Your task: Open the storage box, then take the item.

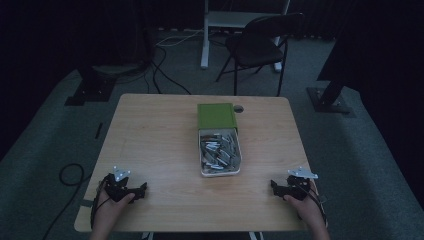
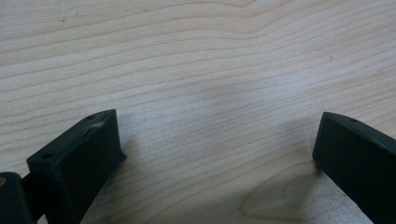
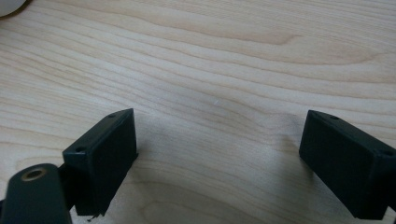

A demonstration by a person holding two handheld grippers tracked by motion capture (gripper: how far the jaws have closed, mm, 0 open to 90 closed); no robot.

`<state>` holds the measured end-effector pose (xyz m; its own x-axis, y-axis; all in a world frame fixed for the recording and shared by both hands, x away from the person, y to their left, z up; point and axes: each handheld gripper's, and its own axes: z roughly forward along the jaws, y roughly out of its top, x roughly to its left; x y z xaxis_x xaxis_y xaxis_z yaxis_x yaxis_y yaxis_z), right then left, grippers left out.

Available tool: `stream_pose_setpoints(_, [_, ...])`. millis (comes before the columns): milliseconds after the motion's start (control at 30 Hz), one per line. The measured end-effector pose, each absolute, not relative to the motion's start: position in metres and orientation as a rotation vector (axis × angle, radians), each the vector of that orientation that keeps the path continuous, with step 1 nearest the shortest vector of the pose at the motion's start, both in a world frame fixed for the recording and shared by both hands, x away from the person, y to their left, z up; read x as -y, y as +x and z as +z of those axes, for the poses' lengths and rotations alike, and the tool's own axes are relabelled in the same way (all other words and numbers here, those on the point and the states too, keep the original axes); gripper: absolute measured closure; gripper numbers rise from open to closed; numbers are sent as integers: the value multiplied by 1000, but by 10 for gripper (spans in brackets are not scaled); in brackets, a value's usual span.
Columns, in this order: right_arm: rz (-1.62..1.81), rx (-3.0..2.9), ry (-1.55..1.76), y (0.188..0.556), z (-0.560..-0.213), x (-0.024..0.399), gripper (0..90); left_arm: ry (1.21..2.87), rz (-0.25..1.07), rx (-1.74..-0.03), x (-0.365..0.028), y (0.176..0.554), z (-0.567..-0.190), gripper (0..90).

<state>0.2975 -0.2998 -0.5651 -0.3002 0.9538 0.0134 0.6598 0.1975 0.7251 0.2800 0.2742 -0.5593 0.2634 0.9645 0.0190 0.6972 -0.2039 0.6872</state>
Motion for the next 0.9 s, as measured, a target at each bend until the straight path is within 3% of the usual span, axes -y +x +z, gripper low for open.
stream_pose_setpoints(900, [911, -2032, 1498, 296, -554, 287, 129, 1969, 624, -1511, -273, 280, -559, 17])
